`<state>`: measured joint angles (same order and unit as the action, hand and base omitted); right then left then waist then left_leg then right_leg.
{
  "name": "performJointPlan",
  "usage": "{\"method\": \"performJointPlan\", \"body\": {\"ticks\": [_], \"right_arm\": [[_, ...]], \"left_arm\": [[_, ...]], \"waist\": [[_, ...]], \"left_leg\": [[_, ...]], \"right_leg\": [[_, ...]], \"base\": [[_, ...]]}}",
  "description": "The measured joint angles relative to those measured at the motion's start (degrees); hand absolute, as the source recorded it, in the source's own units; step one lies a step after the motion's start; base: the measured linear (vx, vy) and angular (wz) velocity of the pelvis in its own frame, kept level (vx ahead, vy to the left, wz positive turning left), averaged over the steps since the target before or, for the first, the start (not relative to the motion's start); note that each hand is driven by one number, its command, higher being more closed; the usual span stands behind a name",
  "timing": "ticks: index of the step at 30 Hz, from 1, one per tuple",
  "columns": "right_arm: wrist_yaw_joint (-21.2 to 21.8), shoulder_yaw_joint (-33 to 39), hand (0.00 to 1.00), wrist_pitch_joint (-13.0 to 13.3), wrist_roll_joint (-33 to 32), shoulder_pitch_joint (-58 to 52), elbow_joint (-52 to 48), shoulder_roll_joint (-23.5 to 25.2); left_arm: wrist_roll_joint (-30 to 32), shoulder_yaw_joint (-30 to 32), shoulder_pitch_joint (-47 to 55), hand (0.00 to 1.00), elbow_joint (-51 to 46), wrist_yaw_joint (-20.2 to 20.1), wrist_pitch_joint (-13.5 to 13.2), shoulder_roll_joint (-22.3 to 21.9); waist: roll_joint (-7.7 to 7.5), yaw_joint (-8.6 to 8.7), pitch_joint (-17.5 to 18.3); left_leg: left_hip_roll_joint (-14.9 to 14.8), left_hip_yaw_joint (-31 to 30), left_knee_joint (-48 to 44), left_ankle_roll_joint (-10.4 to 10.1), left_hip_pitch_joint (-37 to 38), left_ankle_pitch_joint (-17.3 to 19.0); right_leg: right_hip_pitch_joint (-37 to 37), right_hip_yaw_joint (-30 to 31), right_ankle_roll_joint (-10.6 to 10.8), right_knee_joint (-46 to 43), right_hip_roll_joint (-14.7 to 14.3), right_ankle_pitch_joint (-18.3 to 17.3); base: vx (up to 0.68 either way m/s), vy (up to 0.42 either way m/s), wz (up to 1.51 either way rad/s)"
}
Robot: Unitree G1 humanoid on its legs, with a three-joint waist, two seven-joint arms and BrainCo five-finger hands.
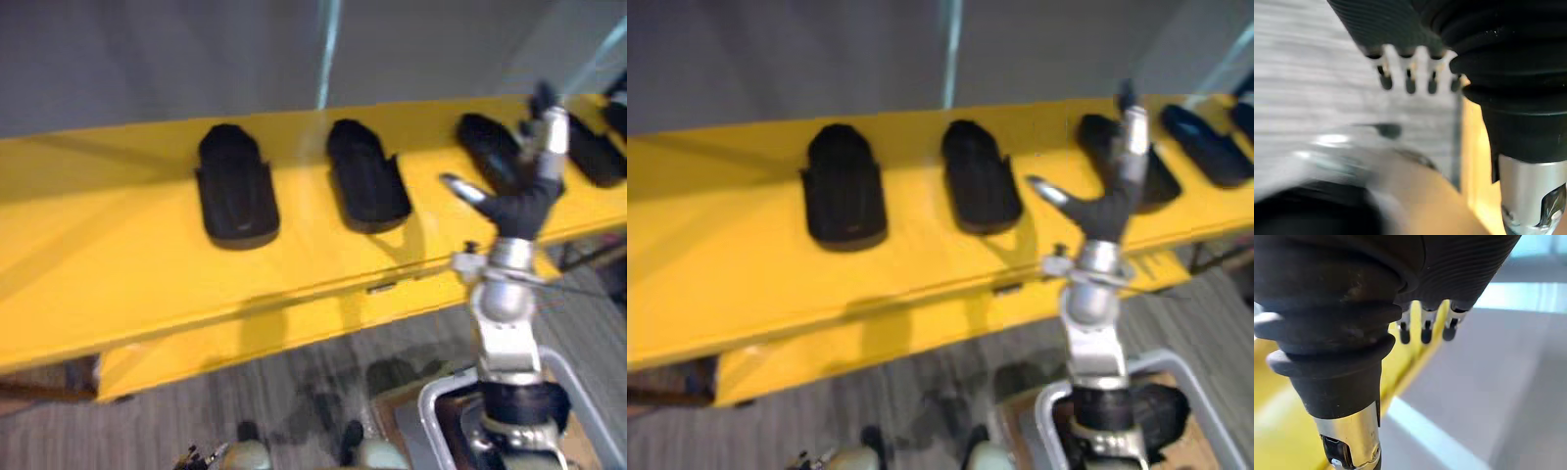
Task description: Walk over and take plastic housings, then place them on the shelf
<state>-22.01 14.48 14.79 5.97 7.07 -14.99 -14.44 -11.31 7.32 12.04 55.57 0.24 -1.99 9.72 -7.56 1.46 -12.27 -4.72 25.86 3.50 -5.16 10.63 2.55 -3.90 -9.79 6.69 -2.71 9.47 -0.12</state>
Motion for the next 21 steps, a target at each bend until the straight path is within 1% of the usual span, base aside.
{"method": "performJointPlan", "body": {"ticks": [1,2,3,4,5,6,7,8,9,11,12,14,16,17,18,19,21], "right_arm": [[-0.4,1.6,0.0,-0.1,-1.3,-1.8,-0.1,0.0],[-0.6,4.0,0.0,-0.2,-3.1,-4.7,0.0,0.0],[-0.7,7.9,0.0,-0.6,-5.7,-9.5,0.0,0.2],[-0.8,9.3,0.0,-1.1,-6.4,-11.1,0.1,0.3],[-1.1,11.9,0.0,-1.8,-7.6,-14.0,1.1,1.2],[-1.7,13.8,0.0,-2.2,-8.8,-16.7,3.1,2.6],[-2.0,14.7,0.0,-2.3,-9.5,-18.2,4.2,3.5],[-2.5,16.4,0.0,-2.3,-10.3,-21.2,6.6,5.5],[-2.9,17.0,0.0,-2.3,-10.9,-22.7,7.6,6.6],[-3.2,19.0,0.0,-1.9,-14.7,-28.4,9.1,10.3],[-3.1,19.2,0.0,-1.4,-15.7,-29.5,9.1,11.1],[-2.6,19.0,0.0,1.5,-18.8,-32.2,9.0,13.8],[-1.2,19.0,0.0,3.0,-19.8,-33.1,9.0,14.9],[0.4,18.9,0.0,3.5,-20.0,-33.3,8.9,14.9],[1.2,18.6,0.0,3.9,-20.0,-33.2,8.9,14.9],[2.7,17.3,0.0,4.5,-19.9,-32.6,8.9,14.7],[5.8,14.1,0.0,5.2,-20.0,-31.8,8.9,14.4]], "left_arm": [[0.5,-0.3,-0.2,0.0,0.3,0.0,0.5,0.1],[1.1,-1.2,-0.6,0.0,0.8,-0.1,1.3,0.4],[1.4,-2.2,-0.9,0.0,1.5,-0.5,2.1,0.4],[1.9,-2.5,-1.0,0.0,1.6,-0.5,2.4,0.3],[3.3,-3.7,-1.2,0.0,1.9,-0.8,3.2,0.4],[3.4,-4.2,-1.3,0.0,2.1,-1.1,3.7,0.4],[3.5,-4.3,-1.4,0.0,2.1,-1.3,3.9,0.3],[4.0,-4.7,-1.4,0.0,2.1,-1.5,4.3,0.1],[4.5,-5.2,-1.4,0.0,2.1,-1.6,4.6,0.1],[5.1,-6.4,-1.5,0.0,2.2,-1.6,5.7,-0.2],[5.1,-6.5,-1.5,0.0,2.2,-1.7,5.8,-0.4],[5.3,-8.0,-1.7,0.0,2.1,-1.7,5.9,-1.1],[5.7,-9.2,-2.3,0.0,2.1,-2.0,6.1,-1.3],[5.6,-10.8,-2.9,0.0,2.1,-2.1,6.2,-1.4],[5.6,-11.1,-3.1,0.0,2.0,-2.1,6.2,-1.5],[4.7,-11.1,-3.1,0.0,1.9,-2.1,6.1,-1.8],[2.1,-11.1,-3.1,0.0,1.9,-1.9,5.8,-2.0]], "waist": [[0.15,0.64,0.4],[0.7,1.43,0.9],[1.68,2.96,2.4],[1.99,4.04,2.7],[2.64,5.57,3.2],[3.28,7.02,3.5],[3.45,7.68,3.6],[3.87,8.74,4.0],[4.16,8.92,4.1],[5.4,11.34,4.8],[6.07,11.98,4.9],[6.6,13.46,4.8],[6.73,13.67,4.9],[7.02,13.64,4.9],[7.04,13.53,4.9],[7.26,13.47,4.9],[7.11,13.22,4.9]], "left_leg": [[-0.1,0.9,0.0,-0.1,0.6,0.4],[-0.2,2.5,-0.1,-0.3,1.6,0.9],[-0.2,4.9,-0.1,-0.4,1.7,1.7],[-0.1,5.9,-0.2,-0.5,2.4,2.0],[-0.1,8.1,-0.2,-0.7,3.2,2.5],[-0.3,9.8,-0.3,-1.1,3.8,3.0],[-0.4,11.1,-0.4,-1.4,4.4,3.3],[-0.9,13.1,-1.2,-1.9,4.9,4.2],[-1.1,14.4,-1.7,-2.1,5.3,4.6],[-1.9,18.2,-3.0,-2.9,5.7,5.7],[-2.1,19.2,-3.2,-3.1,6.1,5.9],[-2.8,22.8,-4.0,-3.7,7.3,6.4],[-3.7,25.0,-4.9,-4.2,7.6,6.9],[-4.4,25.3,-6.1,-4.3,7.6,7.3],[-4.7,25.6,-6.7,-4.4,7.6,7.5],[-5.7,26.0,-8.3,-4.3,7.3,7.9],[-7.3,22.1,-13.1,-2.8,5.9,8.7]], "right_leg": [[0.0,1.0,0.0,0.2,-0.2,0.3],[0.1,2.4,-0.1,0.4,-0.5,0.6],[1.1,4.5,0.0,0.4,-0.7,0.7],[1.4,5.4,0.1,0.4,-0.7,0.8],[1.9,7.3,0.2,0.4,-1.0,1.0],[2.1,9.0,0.3,0.4,-1.6,1.0],[2.2,10.0,0.3,0.4,-1.9,1.0],[2.7,12.0,0.3,0.4,-2.6,1.0],[2.9,12.9,0.3,0.4,-3.0,1.0],[4.2,16.1,0.1,0.5,-4.3,1.5],[4.3,16.7,-0.1,0.7,-4.7,1.9],[4.9,18.8,-0.4,1.7,-6.0,3.0],[5.0,19.3,-0.8,2.6,-6.8,3.3],[5.2,18.1,-1.2,2.7,-6.9,3.1],[5.6,16.9,-1.2,2.7,-6.7,3.2],[6.0,16.1,-1.3,2.4,-7.0,3.4],[5.9,16.9,-1.5,2.6,-8.1,4.0]], "base": [[0.04,0.034,-0.77],[0.03,0.044,-0.83],[0.02,0.043,-0.82],[0.05,0.052,-0.94],[0.02,0.026,-0.87],[0.0,0.01,-0.88],[-0.03,-0.018,-0.9],[-0.02,-0.027,-0.78],[-0.02,-0.039,-0.95],[-0.02,-0.057,-0.84],[-0.04,-0.061,-0.84],[-0.06,-0.061,-0.77],[-0.1,-0.083,-0.51],[-0.1,-0.096,-0.38],[-0.08,-0.093,-0.31],[-0.06,-0.096,-0.29],[-0.02,-0.119,-0.31]]}}
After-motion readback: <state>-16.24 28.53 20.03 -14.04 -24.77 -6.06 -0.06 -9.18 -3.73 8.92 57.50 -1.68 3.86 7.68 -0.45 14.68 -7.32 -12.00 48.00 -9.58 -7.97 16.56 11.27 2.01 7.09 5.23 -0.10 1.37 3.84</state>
